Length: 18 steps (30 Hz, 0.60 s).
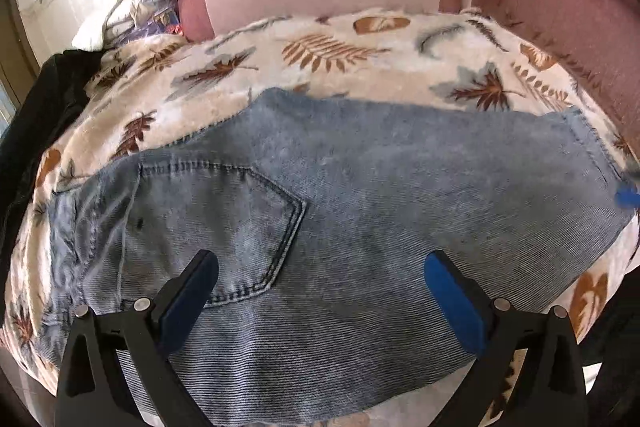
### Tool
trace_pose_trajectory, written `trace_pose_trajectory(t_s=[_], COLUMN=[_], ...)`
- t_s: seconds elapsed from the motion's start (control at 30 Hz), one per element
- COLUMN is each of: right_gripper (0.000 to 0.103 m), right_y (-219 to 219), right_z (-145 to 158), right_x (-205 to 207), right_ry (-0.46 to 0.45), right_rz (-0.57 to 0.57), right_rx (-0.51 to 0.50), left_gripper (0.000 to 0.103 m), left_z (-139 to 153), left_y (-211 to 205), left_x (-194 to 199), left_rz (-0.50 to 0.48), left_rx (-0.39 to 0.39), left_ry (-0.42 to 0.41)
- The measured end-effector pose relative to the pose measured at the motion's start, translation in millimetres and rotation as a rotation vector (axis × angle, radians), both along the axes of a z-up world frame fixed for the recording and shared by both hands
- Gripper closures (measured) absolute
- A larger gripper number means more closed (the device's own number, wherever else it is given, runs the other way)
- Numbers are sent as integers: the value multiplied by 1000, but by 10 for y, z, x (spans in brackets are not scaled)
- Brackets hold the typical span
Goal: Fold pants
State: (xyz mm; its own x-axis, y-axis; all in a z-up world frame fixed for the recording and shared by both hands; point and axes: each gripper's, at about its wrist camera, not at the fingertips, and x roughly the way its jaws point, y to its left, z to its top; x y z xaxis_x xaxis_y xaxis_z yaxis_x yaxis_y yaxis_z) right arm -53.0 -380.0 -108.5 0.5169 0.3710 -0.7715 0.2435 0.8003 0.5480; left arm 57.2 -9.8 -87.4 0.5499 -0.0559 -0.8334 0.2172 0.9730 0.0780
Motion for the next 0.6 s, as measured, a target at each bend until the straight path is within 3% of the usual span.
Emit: trace_pose_trajectory(t_s=[0.03,0.07,0.13,0.23,0.27,0.3,0.37,0.43,0.53,0.6], right_gripper=[31,31,31,29,27,22,22,23,22,22], right_y=[-43,-46,-32,75,103,106,37,31,110,228], right_z=[21,76,236,449,425,296,32,182,538,613], right_x=[-46,-49,-64,-163,-202,-186,-171,-195,-217,-150], right_ry=[-43,-31,-1,-72,-79,-28,52,43,-37,-88], right_rz=[-25,-38,-64,-37,-34,-46,-50,-65,-42,0], right_rx=[21,40,30,21,15,-21,-10,-5,-5,36], left_gripper=[0,0,0,0,0,0,0,0,0,0], left_z=[-101,-164,-93,45,73,60,-101,-106,40,108], left_y=[2,10,7,34,49,60,55,20,25,19], left_x=[29,35,12,-42,-63,-59,-15,-36,-56,-39], left_rz=[7,3,-5,-7,-8,-10,-14,-37,-31,-16], left_rx=[24,32,30,-26,-40,-51,-17,20,-34,-64], left_ry=[42,47,18,-32,-44,-42,26,-6,-19,-23])
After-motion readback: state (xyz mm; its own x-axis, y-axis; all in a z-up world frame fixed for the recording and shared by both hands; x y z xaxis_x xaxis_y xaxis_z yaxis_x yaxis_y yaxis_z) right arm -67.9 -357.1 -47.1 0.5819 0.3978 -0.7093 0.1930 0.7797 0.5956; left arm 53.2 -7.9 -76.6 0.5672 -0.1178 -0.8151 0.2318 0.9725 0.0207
